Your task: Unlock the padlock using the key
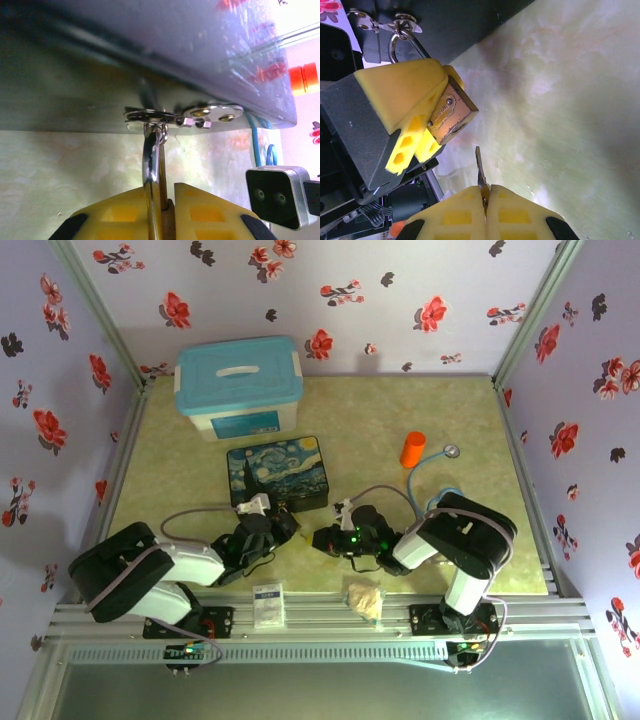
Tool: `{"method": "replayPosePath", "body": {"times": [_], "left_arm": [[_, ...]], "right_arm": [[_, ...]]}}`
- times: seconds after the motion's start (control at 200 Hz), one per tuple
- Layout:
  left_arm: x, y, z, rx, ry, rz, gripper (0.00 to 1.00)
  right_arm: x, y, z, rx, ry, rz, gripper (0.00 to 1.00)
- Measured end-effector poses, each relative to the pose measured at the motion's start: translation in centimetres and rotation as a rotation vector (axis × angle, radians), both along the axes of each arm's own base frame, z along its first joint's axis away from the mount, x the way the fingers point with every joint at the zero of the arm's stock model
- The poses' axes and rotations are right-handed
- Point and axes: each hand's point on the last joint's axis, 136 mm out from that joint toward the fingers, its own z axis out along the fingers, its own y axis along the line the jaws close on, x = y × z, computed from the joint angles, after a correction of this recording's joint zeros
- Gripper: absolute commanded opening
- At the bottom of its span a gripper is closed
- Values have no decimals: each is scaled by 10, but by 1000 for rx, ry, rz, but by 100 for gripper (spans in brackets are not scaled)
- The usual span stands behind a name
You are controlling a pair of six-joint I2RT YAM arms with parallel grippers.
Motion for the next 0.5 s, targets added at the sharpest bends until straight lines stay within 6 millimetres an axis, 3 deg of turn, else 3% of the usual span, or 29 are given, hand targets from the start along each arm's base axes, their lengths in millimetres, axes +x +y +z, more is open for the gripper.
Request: {"method": "replayPosePath", "body": {"times": [0.5], "left_arm": [[0,-1,4,-44,18,12,0]], "right_arm": [[8,6,9,56,-28,-23,0]]}}
